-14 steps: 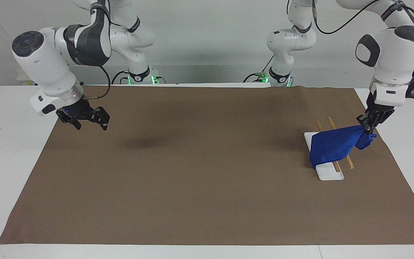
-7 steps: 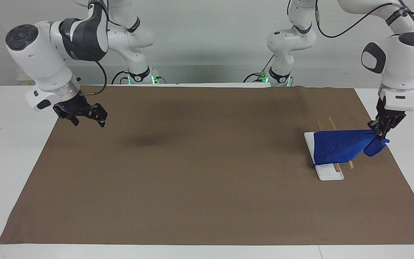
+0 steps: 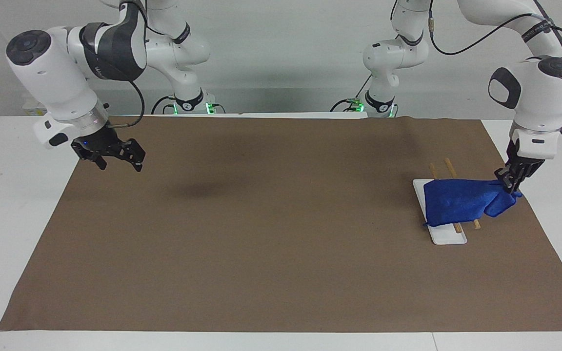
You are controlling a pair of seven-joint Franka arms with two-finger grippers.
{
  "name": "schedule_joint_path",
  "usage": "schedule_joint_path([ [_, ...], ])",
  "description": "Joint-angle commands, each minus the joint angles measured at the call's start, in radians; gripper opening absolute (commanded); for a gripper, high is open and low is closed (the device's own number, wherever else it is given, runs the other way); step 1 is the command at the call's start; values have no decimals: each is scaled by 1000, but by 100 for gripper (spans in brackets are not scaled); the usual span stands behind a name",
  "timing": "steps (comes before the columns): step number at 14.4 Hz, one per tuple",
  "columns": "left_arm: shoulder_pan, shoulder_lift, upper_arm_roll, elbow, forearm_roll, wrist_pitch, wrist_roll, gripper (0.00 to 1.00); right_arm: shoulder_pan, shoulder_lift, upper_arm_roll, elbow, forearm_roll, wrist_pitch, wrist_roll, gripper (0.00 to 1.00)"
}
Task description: Right arm passes towel to left arm to hang
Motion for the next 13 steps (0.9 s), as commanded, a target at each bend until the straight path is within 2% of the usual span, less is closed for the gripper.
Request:
schedule_joint_path([
  [1,9,-14,-3,-11,17,-3,9,100,-9,-20,10,-5,-8,-12,9,100],
  [3,22,-20,-3,26,17,-53,18,100,-10,-22,10,-8,-10,-10,9,100],
  [7,-3,-11,-14,173,-21,-341,32,100,-10,-23,10,-13,-8,-4,11,100],
  [10,-30,-12,-14,273,-148,-567,32,100,-3,-25,10,-22,-8,-1,12,100],
  [13,-110,-24,-15,344,-182,-754,38,100,-25,-26,7,-22,-8,-6,15,100],
])
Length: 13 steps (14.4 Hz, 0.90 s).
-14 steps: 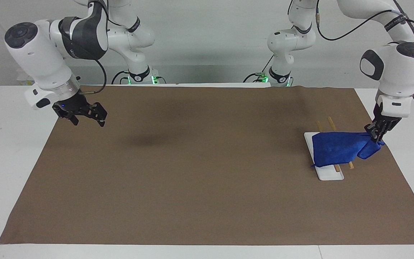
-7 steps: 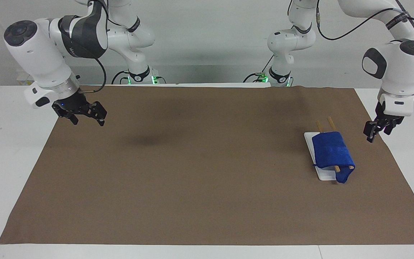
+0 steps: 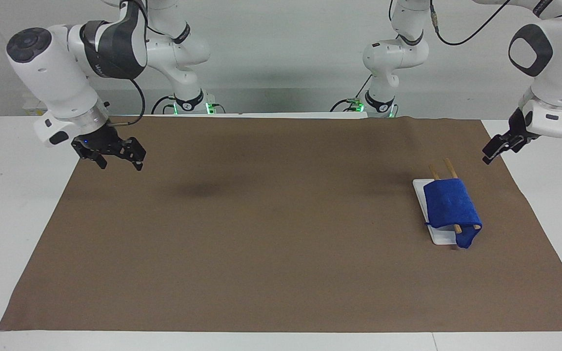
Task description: Right arm passes towel to left arm to hang
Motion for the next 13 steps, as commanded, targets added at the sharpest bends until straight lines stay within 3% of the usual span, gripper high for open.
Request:
schedule_joint_path([
  [1,-67,2,7,82,-52,-171,30,100,-33,-21,6,-21,-8,-13,13,100],
  [4,-125,14,7,148,-53,-273,45,100,-40,-25,6,-23,-8,-18,11,100],
  [8,-114,-43,5,81,-62,-251,117,100,-32,-25,6,-23,-8,-18,11,100],
  [13,-91,-54,-21,55,-66,-227,148,100,-32,-25,6,-23,-8,-18,11,100],
])
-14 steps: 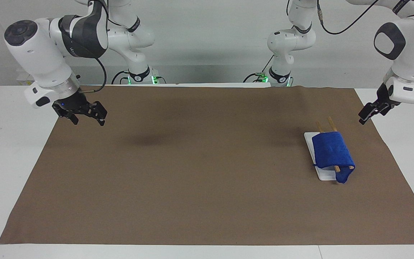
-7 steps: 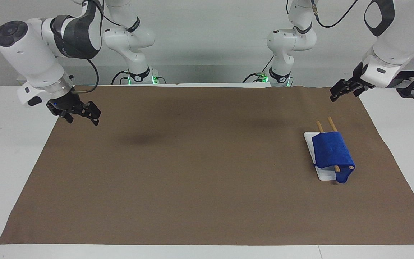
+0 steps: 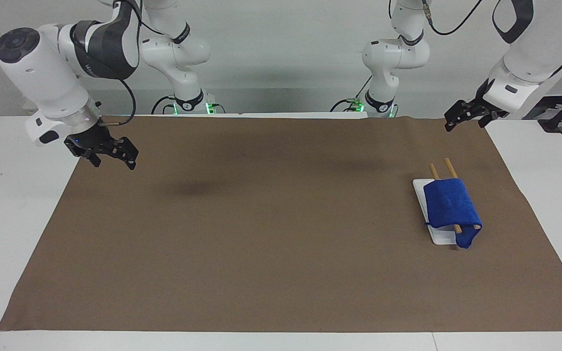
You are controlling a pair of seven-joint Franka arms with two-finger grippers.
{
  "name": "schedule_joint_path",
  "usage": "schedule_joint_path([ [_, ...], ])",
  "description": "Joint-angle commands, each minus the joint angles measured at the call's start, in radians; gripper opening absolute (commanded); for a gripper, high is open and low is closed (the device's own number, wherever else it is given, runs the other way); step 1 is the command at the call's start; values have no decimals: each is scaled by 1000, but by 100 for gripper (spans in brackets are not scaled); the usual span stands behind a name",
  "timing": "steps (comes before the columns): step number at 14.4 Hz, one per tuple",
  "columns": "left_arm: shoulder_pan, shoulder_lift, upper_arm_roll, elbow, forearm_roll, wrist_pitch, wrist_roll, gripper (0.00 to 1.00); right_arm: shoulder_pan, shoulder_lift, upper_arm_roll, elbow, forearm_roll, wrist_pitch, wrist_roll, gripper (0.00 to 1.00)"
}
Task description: Right arm passes towel to left arm to hang
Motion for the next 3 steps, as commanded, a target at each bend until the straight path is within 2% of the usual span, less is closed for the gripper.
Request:
schedule_joint_path([
  [1,20,-36,-13,-56,-16,20,47,100,0,-22,3,-21,-8,-6,11,100],
  [3,19,-36,-13,-61,-16,17,48,100,0,-22,3,-21,-8,-6,11,100],
])
